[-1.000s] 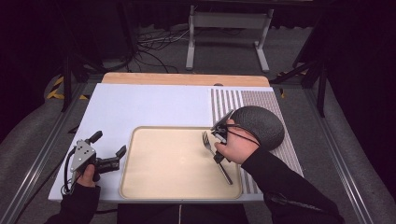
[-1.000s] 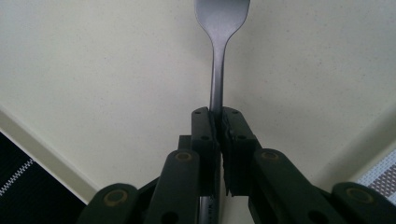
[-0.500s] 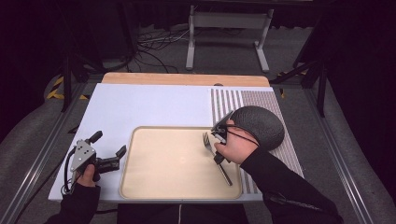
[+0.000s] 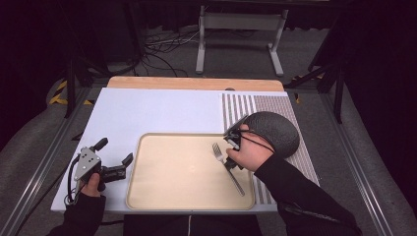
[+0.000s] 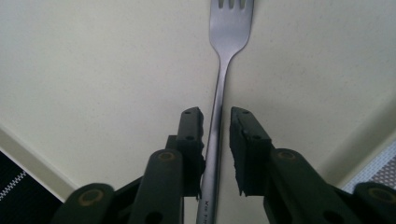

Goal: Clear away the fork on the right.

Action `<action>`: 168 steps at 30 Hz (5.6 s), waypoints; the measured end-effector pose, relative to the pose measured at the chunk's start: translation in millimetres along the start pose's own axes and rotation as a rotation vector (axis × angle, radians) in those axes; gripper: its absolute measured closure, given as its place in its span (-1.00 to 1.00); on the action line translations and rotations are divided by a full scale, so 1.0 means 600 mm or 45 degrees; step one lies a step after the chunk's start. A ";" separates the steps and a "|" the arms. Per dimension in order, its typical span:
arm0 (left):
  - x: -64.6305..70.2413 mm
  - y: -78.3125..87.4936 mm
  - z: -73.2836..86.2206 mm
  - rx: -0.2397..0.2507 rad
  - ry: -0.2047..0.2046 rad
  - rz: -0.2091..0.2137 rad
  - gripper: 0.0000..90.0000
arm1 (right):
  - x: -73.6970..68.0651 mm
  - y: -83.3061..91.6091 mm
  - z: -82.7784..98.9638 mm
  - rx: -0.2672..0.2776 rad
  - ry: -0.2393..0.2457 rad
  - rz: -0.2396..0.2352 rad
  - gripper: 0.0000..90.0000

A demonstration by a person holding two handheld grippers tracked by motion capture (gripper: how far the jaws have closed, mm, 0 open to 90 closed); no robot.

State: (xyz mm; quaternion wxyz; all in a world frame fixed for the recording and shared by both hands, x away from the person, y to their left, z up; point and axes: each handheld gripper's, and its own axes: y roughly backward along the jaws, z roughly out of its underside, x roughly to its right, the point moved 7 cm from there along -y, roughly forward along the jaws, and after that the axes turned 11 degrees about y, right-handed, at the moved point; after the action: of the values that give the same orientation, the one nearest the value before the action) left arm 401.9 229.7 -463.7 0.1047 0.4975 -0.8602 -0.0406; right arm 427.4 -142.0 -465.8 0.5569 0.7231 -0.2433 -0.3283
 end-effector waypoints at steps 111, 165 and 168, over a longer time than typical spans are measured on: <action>0.000 -0.001 0.001 -0.005 -0.003 0.000 -1.00 | 0.110 -0.029 -0.083 0.395 1.104 0.345 1.00; 0.002 -0.004 0.001 -0.003 -0.003 -0.004 -1.00 | 0.067 0.146 0.002 1.171 0.782 0.197 -0.66; 0.002 -0.004 0.001 -0.005 -0.004 -0.004 -1.00 | 0.072 0.149 0.010 1.215 0.751 0.199 -0.68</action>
State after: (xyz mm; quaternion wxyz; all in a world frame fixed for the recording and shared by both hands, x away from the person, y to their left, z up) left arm 403.2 227.7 -464.5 0.1043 0.4985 -0.8595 -0.0431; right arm 453.1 -200.4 -389.4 0.2355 0.9356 -0.2517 0.0763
